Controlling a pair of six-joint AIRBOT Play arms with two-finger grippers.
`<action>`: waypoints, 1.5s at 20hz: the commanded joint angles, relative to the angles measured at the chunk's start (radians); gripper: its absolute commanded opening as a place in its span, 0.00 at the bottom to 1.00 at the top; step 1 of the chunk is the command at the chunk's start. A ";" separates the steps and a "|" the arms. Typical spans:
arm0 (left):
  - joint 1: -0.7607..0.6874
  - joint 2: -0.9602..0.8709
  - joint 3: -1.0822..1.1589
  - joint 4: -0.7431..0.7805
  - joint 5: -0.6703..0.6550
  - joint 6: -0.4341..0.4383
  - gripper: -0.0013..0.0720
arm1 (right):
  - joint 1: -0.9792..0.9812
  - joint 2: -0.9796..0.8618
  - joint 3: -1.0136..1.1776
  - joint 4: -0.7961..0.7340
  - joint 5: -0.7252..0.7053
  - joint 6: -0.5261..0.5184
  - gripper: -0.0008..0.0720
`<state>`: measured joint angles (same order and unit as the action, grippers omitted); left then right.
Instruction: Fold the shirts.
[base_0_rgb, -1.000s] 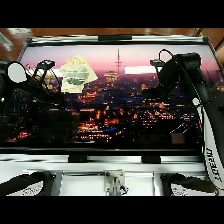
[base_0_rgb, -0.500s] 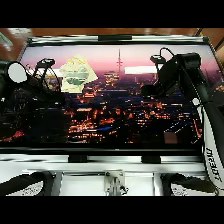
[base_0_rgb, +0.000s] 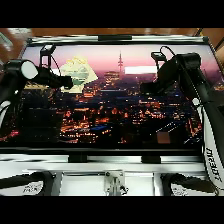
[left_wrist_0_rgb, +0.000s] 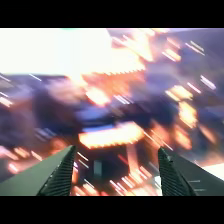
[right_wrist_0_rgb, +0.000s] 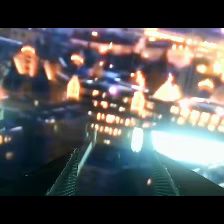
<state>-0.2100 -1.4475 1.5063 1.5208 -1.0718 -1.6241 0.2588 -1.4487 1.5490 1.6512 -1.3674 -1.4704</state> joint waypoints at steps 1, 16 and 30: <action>0.035 -0.200 0.141 0.182 0.010 -0.031 0.85 | 0.000 0.000 0.000 0.006 0.069 -0.005 0.78; 0.041 -0.587 0.333 0.241 0.115 -0.031 0.85 | 0.000 0.000 0.000 0.016 0.088 -0.011 0.78; -0.047 -0.299 0.544 0.232 -0.004 -0.034 0.06 | -0.002 0.092 0.051 -0.089 0.088 -0.072 0.78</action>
<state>-0.2127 -1.8896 2.0006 1.7580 -1.0370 -1.6711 0.2569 -1.4078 1.5692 1.6291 -1.2781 -1.5311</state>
